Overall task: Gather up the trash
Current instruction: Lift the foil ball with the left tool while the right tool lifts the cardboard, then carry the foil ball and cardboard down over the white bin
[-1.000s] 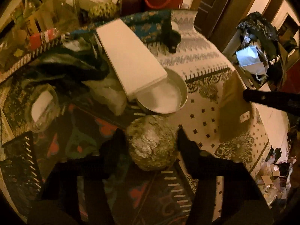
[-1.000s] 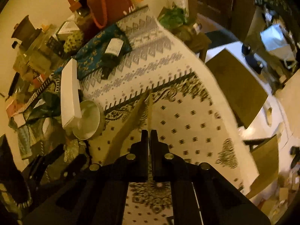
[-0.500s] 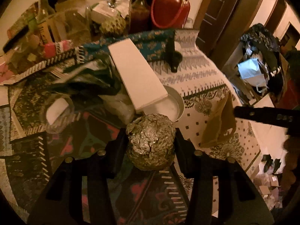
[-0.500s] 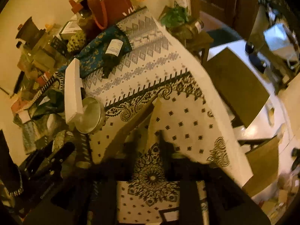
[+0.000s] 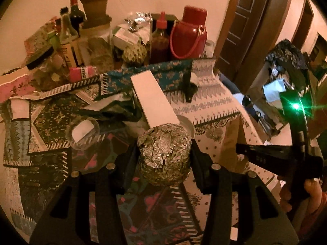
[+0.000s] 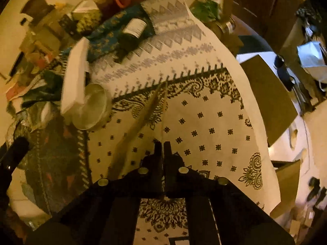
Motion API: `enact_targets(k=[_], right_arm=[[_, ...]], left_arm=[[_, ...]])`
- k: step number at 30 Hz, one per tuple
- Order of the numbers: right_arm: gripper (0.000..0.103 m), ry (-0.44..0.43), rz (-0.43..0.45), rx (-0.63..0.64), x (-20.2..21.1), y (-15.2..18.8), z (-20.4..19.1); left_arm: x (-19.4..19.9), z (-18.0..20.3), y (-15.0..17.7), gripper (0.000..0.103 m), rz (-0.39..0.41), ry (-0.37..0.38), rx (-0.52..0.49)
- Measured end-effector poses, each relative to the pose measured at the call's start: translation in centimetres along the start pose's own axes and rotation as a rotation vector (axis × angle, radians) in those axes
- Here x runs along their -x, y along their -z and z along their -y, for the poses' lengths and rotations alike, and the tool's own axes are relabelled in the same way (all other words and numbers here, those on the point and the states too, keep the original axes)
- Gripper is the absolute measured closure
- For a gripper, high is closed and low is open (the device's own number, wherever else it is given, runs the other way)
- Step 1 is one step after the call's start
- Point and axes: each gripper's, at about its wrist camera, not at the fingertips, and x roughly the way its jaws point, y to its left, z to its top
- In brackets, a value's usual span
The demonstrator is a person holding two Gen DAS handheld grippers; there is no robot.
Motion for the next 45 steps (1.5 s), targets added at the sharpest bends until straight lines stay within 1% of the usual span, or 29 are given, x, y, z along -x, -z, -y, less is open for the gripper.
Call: enact_targets(k=[2, 5, 9, 13, 18, 23, 25, 30, 34, 40, 45], right_arm=[[0.102, -0.02, 0.028, 0.008, 1.3, 0.0, 0.3], [0.102, -0.054, 0.092, 0.035, 4.4, 0.0, 0.7], [0.102, -0.114, 0.202, 0.097, 9.6, 0.2, 1.0], [0.102, -0.149, 0.305, 0.165, 14.4, 1.1, 0.6], [0.102, -0.181, 0.408, 0.224, 19.2, 2.0, 0.3], [0.102, -0.209, 0.496, 0.254, 22.8, 3.7, -0.2], [0.102, -0.224, 0.514, 0.256, 23.8, 4.4, -0.4], [0.102, -0.232, 0.558, 0.264, 25.8, 7.3, -1.5], [0.102, -0.224, 0.575, 0.257, 26.8, 10.1, -2.4], [0.102, -0.211, 0.59, 0.229, 28.3, 16.1, -3.9], [0.102, -0.188, 0.599, 0.197, 29.3, 22.0, -4.8]], left_arm=[[1.1, 0.4, 0.0, 0.055, 0.025, -0.006, 0.02], [3.3, 1.5, 0.1, 0.055, 0.074, -0.023, 0.051], [7.0, 3.3, 0.7, 0.055, 0.15, -0.053, 0.089], [11.0, 5.1, 1.5, 0.055, 0.219, -0.079, 0.115], [15.8, 7.1, 2.3, 0.055, 0.301, -0.1, 0.114], [19.8, 7.9, 3.1, 0.055, 0.37, -0.098, 0.11], [21.2, 8.1, 3.5, 0.055, 0.395, -0.092, 0.106], [24.3, 7.9, 5.3, 0.055, 0.437, -0.07, 0.091], [27.0, 7.5, 7.8, 0.055, 0.458, -0.055, 0.072], [31.4, 6.2, 13.3, 0.055, 0.465, -0.027, 0.037], [34.7, 5.5, 18.6, 0.055, 0.456, -0.008, 0.015]])
